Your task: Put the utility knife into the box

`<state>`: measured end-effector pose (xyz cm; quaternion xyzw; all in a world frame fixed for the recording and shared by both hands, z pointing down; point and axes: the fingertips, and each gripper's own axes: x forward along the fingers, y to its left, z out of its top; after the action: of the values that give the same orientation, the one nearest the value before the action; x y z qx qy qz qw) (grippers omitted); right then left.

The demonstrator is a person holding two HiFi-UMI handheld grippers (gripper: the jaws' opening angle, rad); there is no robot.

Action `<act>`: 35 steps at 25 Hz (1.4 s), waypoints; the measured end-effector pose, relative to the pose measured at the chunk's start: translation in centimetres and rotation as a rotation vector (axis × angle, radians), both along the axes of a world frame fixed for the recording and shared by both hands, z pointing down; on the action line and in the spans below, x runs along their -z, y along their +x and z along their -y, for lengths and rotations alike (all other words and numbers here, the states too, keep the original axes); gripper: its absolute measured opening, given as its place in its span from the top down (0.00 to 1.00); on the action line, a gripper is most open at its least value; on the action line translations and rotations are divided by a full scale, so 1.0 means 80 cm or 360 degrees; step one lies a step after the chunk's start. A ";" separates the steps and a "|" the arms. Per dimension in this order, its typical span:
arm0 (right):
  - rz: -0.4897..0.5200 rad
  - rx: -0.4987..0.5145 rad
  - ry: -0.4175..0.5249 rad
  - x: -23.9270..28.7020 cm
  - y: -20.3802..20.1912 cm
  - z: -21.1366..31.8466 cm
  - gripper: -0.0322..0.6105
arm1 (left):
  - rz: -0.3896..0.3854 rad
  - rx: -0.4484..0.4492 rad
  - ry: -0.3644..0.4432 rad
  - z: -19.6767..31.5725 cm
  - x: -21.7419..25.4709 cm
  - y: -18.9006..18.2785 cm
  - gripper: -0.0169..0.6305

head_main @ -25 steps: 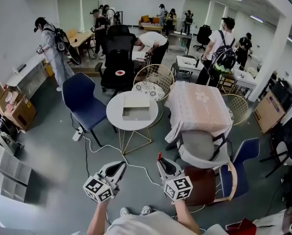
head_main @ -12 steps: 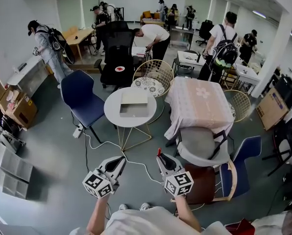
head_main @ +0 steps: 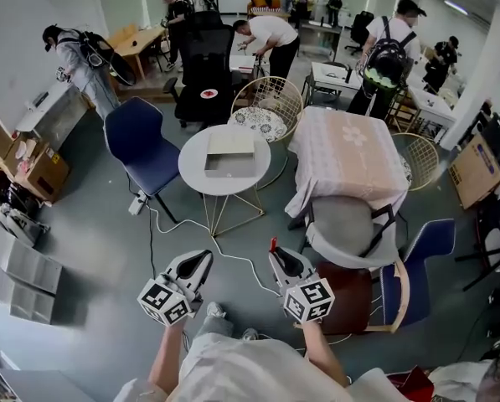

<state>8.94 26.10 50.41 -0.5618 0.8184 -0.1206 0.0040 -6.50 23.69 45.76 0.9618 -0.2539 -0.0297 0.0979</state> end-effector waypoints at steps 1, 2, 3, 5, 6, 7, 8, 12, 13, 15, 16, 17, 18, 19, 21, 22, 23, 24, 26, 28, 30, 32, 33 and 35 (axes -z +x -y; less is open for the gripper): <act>-0.0001 0.0004 -0.0003 -0.002 0.001 0.000 0.82 | -0.0004 0.0006 -0.0011 0.001 -0.002 0.002 0.96; 0.0001 0.0004 -0.0005 -0.003 0.003 0.001 0.82 | -0.0003 0.0004 -0.0014 0.002 -0.003 0.004 0.96; 0.0004 0.0002 -0.0006 -0.003 0.006 0.003 0.82 | -0.0001 -0.0004 -0.0011 0.004 -0.005 0.007 0.96; 0.0003 -0.0005 -0.0007 -0.003 0.012 0.009 0.82 | -0.0009 -0.0014 -0.0007 0.011 -0.006 0.013 0.96; -0.0002 -0.0006 -0.0007 -0.003 0.014 0.012 0.82 | -0.0016 -0.0015 -0.0007 0.015 -0.006 0.016 0.96; -0.0007 -0.0008 -0.0009 -0.004 0.017 0.015 0.82 | -0.0019 -0.0017 -0.0006 0.019 -0.006 0.019 0.96; -0.0009 -0.0012 -0.0011 -0.004 0.020 0.018 0.82 | -0.0019 -0.0020 -0.0003 0.023 -0.006 0.022 0.96; -0.0006 -0.0034 -0.0018 -0.008 0.031 0.036 0.82 | -0.0024 -0.0037 -0.0011 0.044 -0.010 0.033 0.96; -0.0006 -0.0035 -0.0020 -0.009 0.033 0.042 0.82 | -0.0025 -0.0042 -0.0011 0.050 -0.011 0.035 0.96; -0.0011 -0.0029 -0.0024 -0.011 0.033 0.055 0.82 | -0.0028 -0.0047 -0.0015 0.064 -0.013 0.038 0.96; -0.0014 -0.0025 -0.0026 -0.013 0.034 0.062 0.82 | -0.0030 -0.0044 -0.0018 0.072 -0.014 0.039 0.96; -0.0019 -0.0022 -0.0026 -0.014 0.035 0.071 0.82 | -0.0033 -0.0041 -0.0019 0.081 -0.015 0.040 0.96; -0.0021 -0.0022 -0.0027 -0.015 0.035 0.082 0.82 | -0.0037 -0.0039 -0.0019 0.092 -0.015 0.040 0.96; -0.0021 -0.0022 -0.0030 -0.015 0.035 0.093 0.82 | -0.0042 -0.0038 -0.0024 0.103 -0.016 0.040 0.96; -0.0022 -0.0017 -0.0045 -0.018 0.033 0.114 0.82 | -0.0055 -0.0035 -0.0044 0.123 -0.019 0.039 0.96; -0.0026 -0.0012 -0.0052 -0.019 0.032 0.125 0.82 | -0.0058 -0.0032 -0.0049 0.134 -0.021 0.038 0.96; -0.0031 -0.0005 -0.0060 -0.020 0.030 0.136 0.82 | -0.0061 -0.0031 -0.0053 0.145 -0.023 0.037 0.96; -0.0033 0.0002 -0.0068 -0.022 0.028 0.145 0.82 | -0.0062 -0.0032 -0.0063 0.154 -0.026 0.036 0.96; -0.0035 0.0013 -0.0086 -0.026 0.025 0.164 0.82 | -0.0060 -0.0030 -0.0087 0.170 -0.033 0.034 0.96; -0.0039 0.0024 -0.0094 -0.029 0.021 0.187 0.82 | -0.0067 -0.0023 -0.0091 0.192 -0.037 0.031 0.96; -0.0049 0.0037 -0.0098 -0.030 0.017 0.212 0.82 | -0.0082 -0.0010 -0.0095 0.215 -0.038 0.027 0.96; -0.0062 0.0050 -0.0094 -0.028 0.013 0.238 0.82 | -0.0090 -0.0009 -0.0091 0.239 -0.040 0.024 0.96; -0.0069 0.0056 -0.0090 -0.026 0.011 0.252 0.82 | -0.0096 -0.0010 -0.0092 0.252 -0.040 0.023 0.96; -0.0078 0.0059 -0.0092 -0.024 0.009 0.279 0.82 | -0.0104 -0.0016 -0.0099 0.278 -0.040 0.023 0.96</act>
<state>9.68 3.76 52.29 -0.5492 0.8248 -0.1304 -0.0346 -4.69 1.44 48.97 0.9581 -0.2465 -0.0528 0.1362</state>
